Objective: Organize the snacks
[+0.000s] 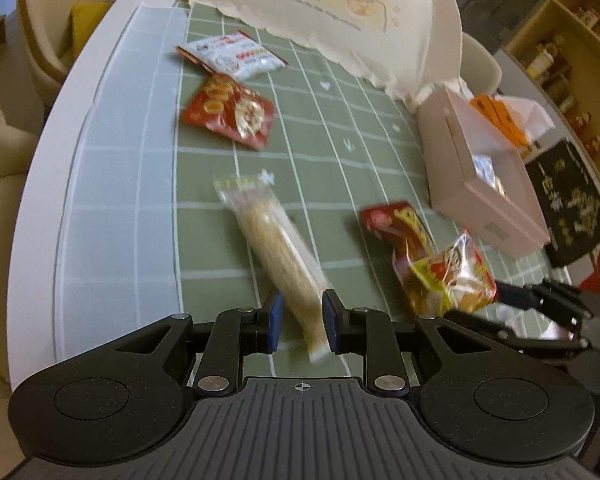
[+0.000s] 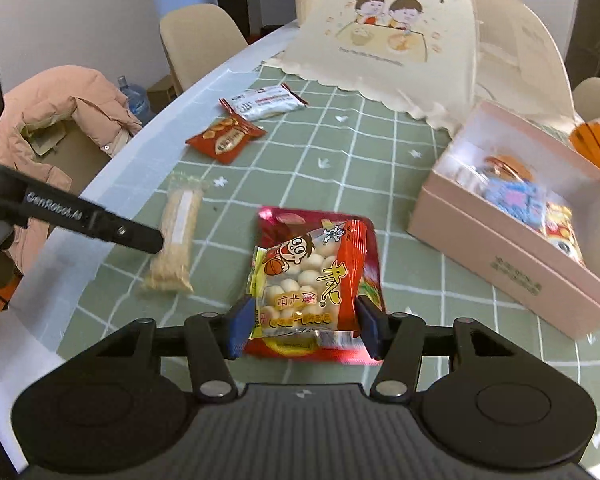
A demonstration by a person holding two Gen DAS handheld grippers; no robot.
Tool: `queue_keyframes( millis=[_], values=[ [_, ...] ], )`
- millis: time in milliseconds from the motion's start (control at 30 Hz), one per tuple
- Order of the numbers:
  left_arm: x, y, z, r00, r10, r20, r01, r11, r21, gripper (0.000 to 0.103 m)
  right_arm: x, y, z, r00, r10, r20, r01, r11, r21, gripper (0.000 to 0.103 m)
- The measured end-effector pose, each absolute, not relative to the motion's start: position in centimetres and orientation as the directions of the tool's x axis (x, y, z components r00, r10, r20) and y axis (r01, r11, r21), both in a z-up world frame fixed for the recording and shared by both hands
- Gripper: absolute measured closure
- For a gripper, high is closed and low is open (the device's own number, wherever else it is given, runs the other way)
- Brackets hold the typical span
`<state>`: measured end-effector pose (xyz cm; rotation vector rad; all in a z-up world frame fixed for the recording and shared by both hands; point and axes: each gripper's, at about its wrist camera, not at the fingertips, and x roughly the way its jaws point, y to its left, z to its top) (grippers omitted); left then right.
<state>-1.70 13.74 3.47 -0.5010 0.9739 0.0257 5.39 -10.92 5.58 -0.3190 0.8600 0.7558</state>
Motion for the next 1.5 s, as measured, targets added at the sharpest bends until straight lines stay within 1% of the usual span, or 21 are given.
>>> queue_keyframes(
  millis=[200,567,667,733,867,1067,1133,1267,1400,1500],
  values=[
    [-3.3,12.4,3.0,0.556,-0.213,-0.803,-0.25,0.879,-0.406,0.078,4.1,-12.9,4.7,0.411,0.453,-0.791,-0.716,0.698,0.028,0.048],
    [-4.8,11.0,2.3,0.54,-0.23,-0.809,-0.253,0.873,-0.417,0.077,2.8,-13.9,3.6,0.384,0.458,-0.802,-0.714,0.698,0.056,0.048],
    [-4.8,11.6,2.9,0.57,-0.205,-0.795,-0.276,0.864,-0.42,0.077,2.4,-13.9,3.5,0.374,0.461,-0.805,-0.715,0.696,0.066,0.045],
    [-4.7,12.4,3.5,0.598,-0.175,-0.782,-0.304,0.854,-0.423,0.077,2.0,-13.9,3.5,0.369,0.462,-0.806,-0.719,0.692,0.067,0.039],
    [-4.3,14.1,4.2,0.621,-0.13,-0.773,-0.372,0.819,-0.437,0.077,1.6,-14.1,3.6,0.366,0.451,-0.814,-0.717,0.695,0.062,0.037],
    [-1.8,15.3,4.7,0.604,-0.081,-0.793,-0.428,0.806,-0.409,0.077,1.5,-15.4,4.4,0.392,0.439,-0.808,-0.675,0.735,0.072,0.036],
    [-1.1,14.6,5.2,0.617,-0.092,-0.782,-0.385,0.831,-0.401,0.077,1.4,-16.1,4.7,0.399,0.433,-0.809,-0.658,0.749,0.076,0.036],
    [0.2,11.8,6.1,0.625,-0.191,-0.757,-0.231,0.881,-0.413,0.077,0.8,-17.4,4.7,0.396,0.422,-0.816,-0.638,0.765,0.086,0.036],
    [1.3,8.4,6.2,0.595,-0.292,-0.749,-0.068,0.91,-0.408,0.077,0.4,-18.8,4.9,0.407,0.413,-0.815,-0.625,0.776,0.082,0.036],
    [1.7,6.0,6.0,0.559,-0.354,-0.75,0.038,0.914,-0.403,0.077,0.5,-19.7,5.1,0.411,0.43,-0.804,-0.603,0.79,0.115,0.035]
  ],
)
